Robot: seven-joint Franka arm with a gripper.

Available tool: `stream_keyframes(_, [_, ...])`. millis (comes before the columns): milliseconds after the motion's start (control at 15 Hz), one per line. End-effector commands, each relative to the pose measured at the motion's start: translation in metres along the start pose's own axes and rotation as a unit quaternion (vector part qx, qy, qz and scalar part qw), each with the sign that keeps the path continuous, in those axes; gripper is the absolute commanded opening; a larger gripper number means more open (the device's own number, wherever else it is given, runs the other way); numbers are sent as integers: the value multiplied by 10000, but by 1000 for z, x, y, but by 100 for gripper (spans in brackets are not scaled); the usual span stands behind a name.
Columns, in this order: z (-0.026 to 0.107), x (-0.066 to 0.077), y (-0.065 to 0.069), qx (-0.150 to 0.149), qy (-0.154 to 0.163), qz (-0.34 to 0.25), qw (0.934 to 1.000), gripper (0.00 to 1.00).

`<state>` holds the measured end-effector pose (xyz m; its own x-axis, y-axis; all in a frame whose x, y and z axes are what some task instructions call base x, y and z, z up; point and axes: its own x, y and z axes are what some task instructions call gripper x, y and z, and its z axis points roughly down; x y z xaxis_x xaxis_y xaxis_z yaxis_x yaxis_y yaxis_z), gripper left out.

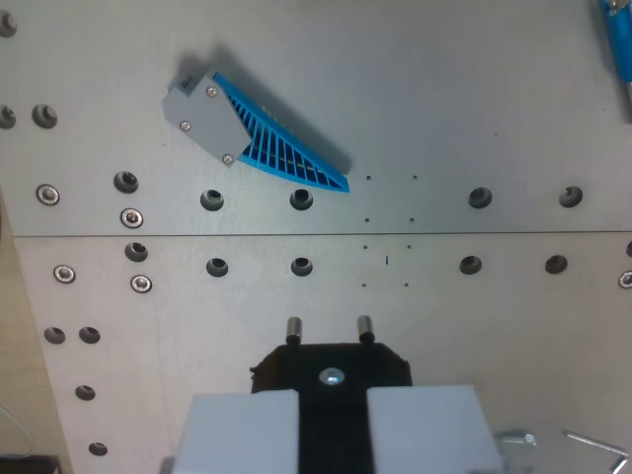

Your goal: Move above the white socket

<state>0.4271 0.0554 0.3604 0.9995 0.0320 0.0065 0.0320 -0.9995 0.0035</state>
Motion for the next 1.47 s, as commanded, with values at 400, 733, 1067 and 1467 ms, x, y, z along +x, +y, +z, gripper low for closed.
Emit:
stream_keyframes(400, [0, 0, 0, 1, 12, -6, 10000, 0])
stream_keyframes(733, [4, 2, 0, 10, 35, -83, 10000, 0])
stream_keyframes(1067, [14, 7, 0, 25, 110, -210, 9997, 0])
stream_keyframes(1467, [33, 15, 1, 38, 182, -409, 9990, 0])
